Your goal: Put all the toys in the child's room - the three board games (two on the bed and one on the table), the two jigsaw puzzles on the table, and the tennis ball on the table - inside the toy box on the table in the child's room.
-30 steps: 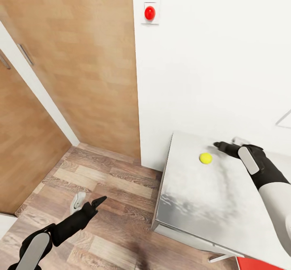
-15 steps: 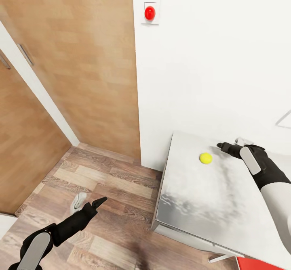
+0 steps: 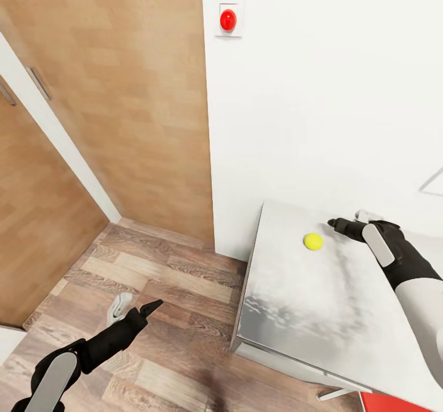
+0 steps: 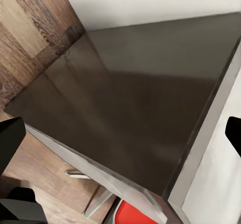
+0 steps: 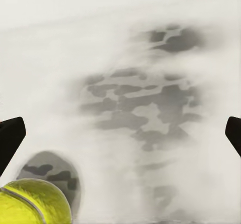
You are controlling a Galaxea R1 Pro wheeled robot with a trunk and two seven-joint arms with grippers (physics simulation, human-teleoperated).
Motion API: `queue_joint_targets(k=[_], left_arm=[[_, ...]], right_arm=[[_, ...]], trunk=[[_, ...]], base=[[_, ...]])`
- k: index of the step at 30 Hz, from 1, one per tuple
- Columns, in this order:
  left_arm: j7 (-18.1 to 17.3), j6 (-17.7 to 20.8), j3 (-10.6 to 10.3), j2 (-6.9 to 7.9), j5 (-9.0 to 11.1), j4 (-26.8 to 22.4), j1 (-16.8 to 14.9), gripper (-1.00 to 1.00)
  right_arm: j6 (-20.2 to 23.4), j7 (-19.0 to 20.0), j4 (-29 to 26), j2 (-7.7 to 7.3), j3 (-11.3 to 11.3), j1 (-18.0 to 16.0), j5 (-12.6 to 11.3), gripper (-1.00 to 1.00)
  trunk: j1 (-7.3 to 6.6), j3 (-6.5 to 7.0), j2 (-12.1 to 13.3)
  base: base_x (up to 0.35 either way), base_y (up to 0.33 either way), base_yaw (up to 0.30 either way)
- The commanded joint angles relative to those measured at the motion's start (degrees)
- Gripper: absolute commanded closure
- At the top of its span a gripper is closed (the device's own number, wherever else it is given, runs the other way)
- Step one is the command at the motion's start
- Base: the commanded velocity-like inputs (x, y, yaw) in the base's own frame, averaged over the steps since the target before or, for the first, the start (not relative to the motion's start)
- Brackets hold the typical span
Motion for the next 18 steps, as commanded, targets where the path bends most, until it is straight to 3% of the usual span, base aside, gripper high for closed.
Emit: queue_joint_targets(k=[1,10,18], left_arm=[[0.1,0.3,0.1,-0.01,0.3,0.0,0.0,-1.00],[0.2,0.3,0.0,-0.08,0.2,0.0,-0.1,-1.00],[0.2,0.3,0.0,-0.09,0.2,0.0,-0.1,-1.00]], right_arm=[[0.1,-0.5,-0.1,-0.08,0.3,0.0,-0.6,-1.00],[4.7,1.5,-0.3,-0.28,2.7,-0.8,-0.6,-1.00],[7.3,6.0,-0.3,-0.36,5.1,-1.1,-0.6,-1.00]], trunk=[[0.03,-0.09,-0.1],[0.03,-0.11,-0.1],[0.03,-0.26,-0.1]], base=[[0.000,0.000,0.000],[0.000,0.000,0.000],[0.000,0.000,0.000]])
